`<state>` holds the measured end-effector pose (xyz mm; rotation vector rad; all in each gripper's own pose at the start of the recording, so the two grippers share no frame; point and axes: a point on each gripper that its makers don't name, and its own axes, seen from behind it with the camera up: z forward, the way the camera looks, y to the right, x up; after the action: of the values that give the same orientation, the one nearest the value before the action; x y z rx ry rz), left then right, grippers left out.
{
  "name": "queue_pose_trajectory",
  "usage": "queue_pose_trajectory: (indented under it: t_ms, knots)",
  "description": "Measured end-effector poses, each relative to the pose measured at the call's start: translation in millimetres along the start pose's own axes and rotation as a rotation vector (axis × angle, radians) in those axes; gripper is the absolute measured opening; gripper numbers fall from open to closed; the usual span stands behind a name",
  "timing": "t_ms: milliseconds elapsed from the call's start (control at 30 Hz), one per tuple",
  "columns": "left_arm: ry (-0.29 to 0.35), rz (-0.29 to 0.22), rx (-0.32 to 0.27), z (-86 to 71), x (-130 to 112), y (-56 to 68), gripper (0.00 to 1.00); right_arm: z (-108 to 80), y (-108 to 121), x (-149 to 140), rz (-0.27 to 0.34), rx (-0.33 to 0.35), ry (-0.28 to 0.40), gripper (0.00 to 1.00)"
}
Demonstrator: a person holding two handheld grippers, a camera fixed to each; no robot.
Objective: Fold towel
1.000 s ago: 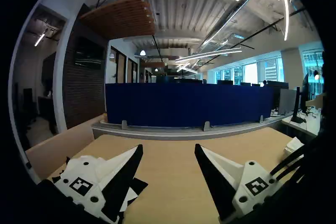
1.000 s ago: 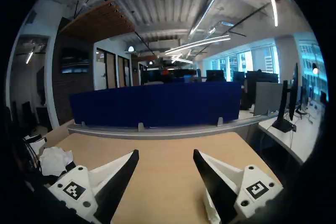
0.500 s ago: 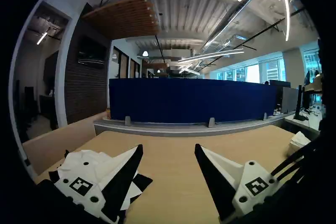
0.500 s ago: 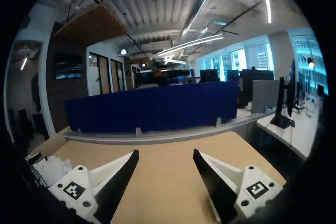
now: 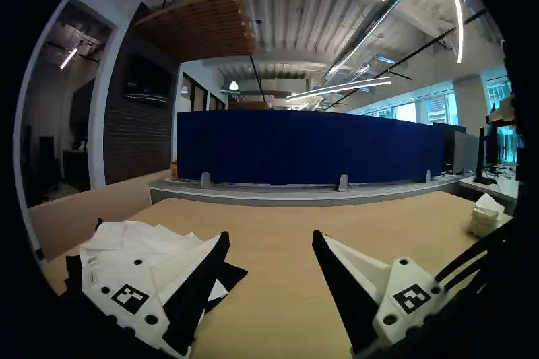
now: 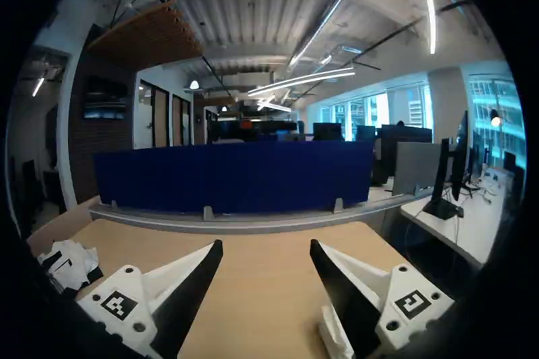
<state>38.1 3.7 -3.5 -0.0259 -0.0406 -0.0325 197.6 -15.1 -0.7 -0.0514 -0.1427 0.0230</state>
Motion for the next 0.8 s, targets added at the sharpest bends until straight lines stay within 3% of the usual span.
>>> queue_pose_trajectory:
  t_ms: [300,467,800]
  knots:
    - [0.013,-0.007,0.018,6.5,-22,-11.9,0.91,-1.0,17,9,-0.006,-0.032,0.025,1.0]
    - [0.018,-0.024,0.019,8.7,-26,-10.1,0.91,-3.4,23,15,0.006,-0.044,0.038,1.0]
    - [0.027,-0.001,0.016,7.8,-34,-5.3,0.91,-6.4,32,18,-0.013,-0.056,0.038,1.0]
